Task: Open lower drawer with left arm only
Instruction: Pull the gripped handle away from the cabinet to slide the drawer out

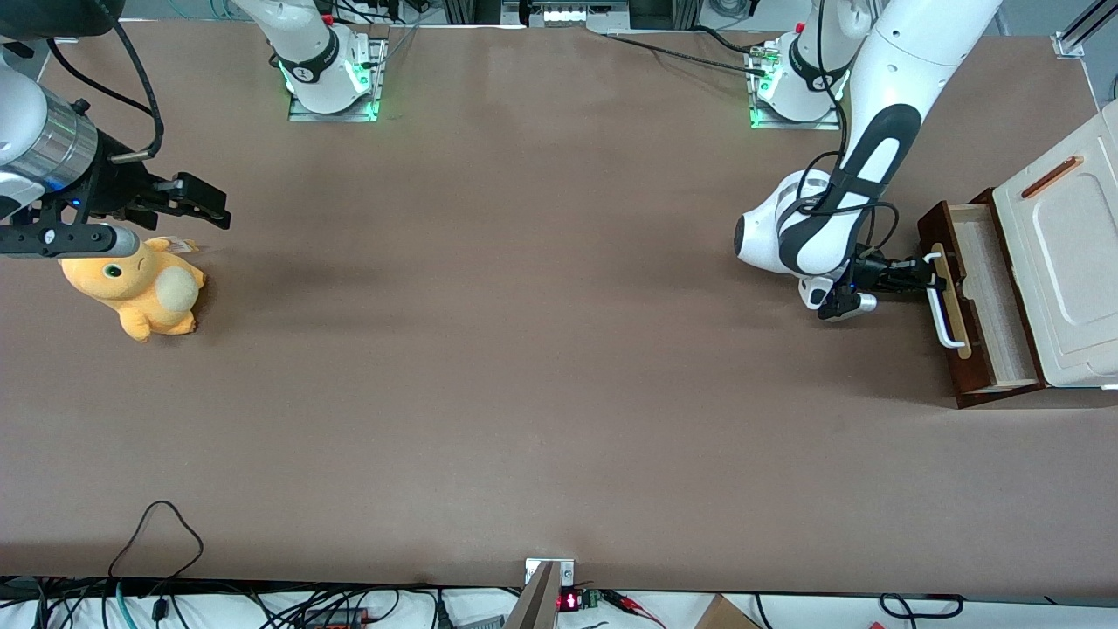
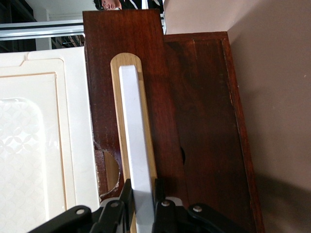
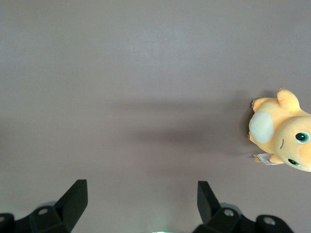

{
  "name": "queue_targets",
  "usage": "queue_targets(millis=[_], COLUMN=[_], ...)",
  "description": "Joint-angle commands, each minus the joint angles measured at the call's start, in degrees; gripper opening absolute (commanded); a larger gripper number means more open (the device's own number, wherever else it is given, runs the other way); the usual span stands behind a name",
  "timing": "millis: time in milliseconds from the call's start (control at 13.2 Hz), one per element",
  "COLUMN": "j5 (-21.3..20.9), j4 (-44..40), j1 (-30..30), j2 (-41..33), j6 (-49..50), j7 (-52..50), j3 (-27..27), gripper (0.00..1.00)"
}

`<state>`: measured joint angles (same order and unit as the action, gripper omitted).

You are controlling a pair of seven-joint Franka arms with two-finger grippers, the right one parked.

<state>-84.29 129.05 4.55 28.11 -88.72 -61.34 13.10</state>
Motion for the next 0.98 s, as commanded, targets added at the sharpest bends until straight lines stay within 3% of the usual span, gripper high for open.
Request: queue_targets(millis=[0,227,605,681,756,832,908], j5=[-0.8,1.5,1.8,1.9,2.2,2.4,3.3], j4=[-2.8,-4.2,-4.3,-4.2,-4.2,-4.1,-4.2], j1=[3.2,3.3,3.4,3.4,3.4,3.0,3.1], j2=[-0.6,-0.6,-0.6,-0.6,-0.8,-1.1,-1.5], j6=[-0.8,-0.7,-0.7,-0.7,-0.5,-0.5,-0.5], j7=[2.8,2.8,2.9,2.9,2.9,2.8,2.6], j3=[3.1,4.6,4.7,4.7,4.7,4.7,4.7], gripper=[0.00,0.00,0.02,0.29,0.80,0.99,1.00])
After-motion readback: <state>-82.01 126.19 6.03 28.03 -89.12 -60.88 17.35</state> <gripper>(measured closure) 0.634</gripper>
